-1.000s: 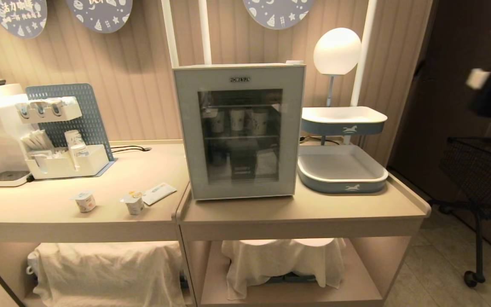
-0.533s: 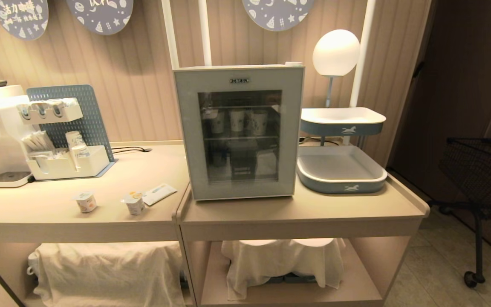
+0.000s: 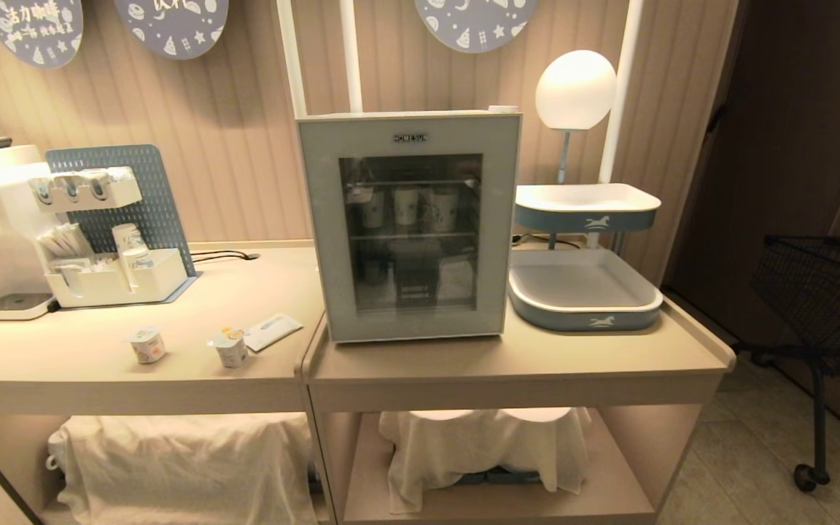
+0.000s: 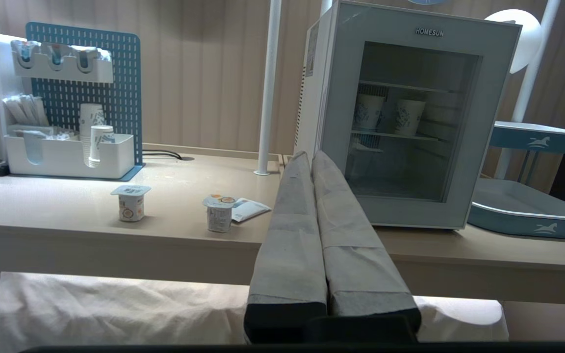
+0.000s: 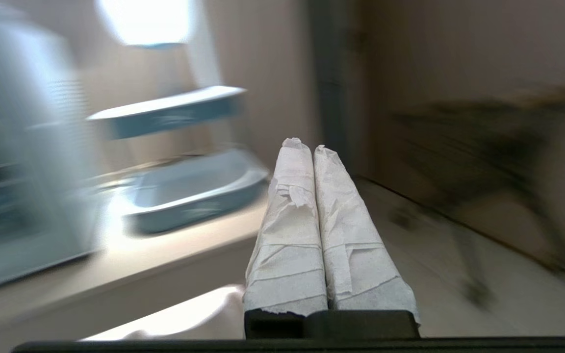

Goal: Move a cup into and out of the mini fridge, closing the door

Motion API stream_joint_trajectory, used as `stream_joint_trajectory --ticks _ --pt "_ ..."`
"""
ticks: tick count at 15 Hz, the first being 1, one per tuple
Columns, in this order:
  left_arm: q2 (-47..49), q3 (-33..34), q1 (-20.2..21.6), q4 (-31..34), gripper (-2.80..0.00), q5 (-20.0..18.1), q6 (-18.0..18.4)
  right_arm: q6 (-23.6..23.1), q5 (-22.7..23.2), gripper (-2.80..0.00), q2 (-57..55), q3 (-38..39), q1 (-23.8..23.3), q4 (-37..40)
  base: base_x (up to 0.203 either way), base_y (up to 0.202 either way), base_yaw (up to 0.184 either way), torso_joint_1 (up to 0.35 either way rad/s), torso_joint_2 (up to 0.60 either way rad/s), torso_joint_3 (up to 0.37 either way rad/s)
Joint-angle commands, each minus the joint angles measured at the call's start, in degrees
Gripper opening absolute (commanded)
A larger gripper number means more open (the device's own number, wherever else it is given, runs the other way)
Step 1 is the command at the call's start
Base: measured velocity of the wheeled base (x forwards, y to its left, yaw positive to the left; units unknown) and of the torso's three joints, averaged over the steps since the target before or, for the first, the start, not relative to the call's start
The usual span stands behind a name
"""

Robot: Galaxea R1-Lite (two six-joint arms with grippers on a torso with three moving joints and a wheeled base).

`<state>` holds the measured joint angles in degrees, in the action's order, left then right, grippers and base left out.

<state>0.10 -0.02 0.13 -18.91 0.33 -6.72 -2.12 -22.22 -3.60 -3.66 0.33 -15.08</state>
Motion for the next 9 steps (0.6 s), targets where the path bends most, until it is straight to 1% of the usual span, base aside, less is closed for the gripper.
stream_joint_trajectory --ticks 1,2,3,4,5,6,7,9 --pt "-0.01 2.32 0.04 -0.12 -2.80 0.02 -0.05 -0.05 13.20 -2.80 3.55 5.89 -0.19 -0.86 0.000 0.000 0.000 0.000 0.00 0.000" --pt "-0.01 2.32 0.04 -0.08 -2.80 0.02 -0.05 0.18 17.87 -2.80 3.58 5.80 -0.22 3.50 0.000 0.000 0.000 0.000 0.00 0.000" --pt "-0.01 2.32 -0.03 -0.16 -2.80 0.02 0.04 0.16 22.25 -2.80 3.52 5.46 -0.23 10.14 0.000 0.000 0.000 0.000 0.00 0.000" --pt "-0.01 2.32 0.04 -0.08 -2.80 0.02 0.04 0.44 22.65 -2.80 3.51 5.04 -0.23 14.02 0.000 0.000 0.000 0.000 0.00 0.000" --pt "-0.01 2.32 0.04 -0.05 -2.80 0.02 0.24 0.91 22.37 -2.80 3.51 5.25 -0.24 13.48 0.000 0.000 0.000 0.000 0.00 0.000" --pt "-0.10 2.32 -0.01 0.41 -2.80 0.02 0.40 1.77 22.20 -2.80 3.47 5.61 -0.24 9.86 0.000 0.000 0.000 0.000 0.00 0.000" --pt "-0.01 2.32 -0.05 1.17 -2.80 0.11 0.83 2.47 22.06 -2.80 3.51 5.85 -0.24 9.80 0.000 0.000 0.000 0.000 0.00 0.000" --pt "0.13 2.32 -0.05 4.54 -2.80 0.49 1.31 2.38 22.05 -2.80 3.52 5.86 -0.24 9.81 0.000 0.000 0.000 0.000 0.00 0.000"
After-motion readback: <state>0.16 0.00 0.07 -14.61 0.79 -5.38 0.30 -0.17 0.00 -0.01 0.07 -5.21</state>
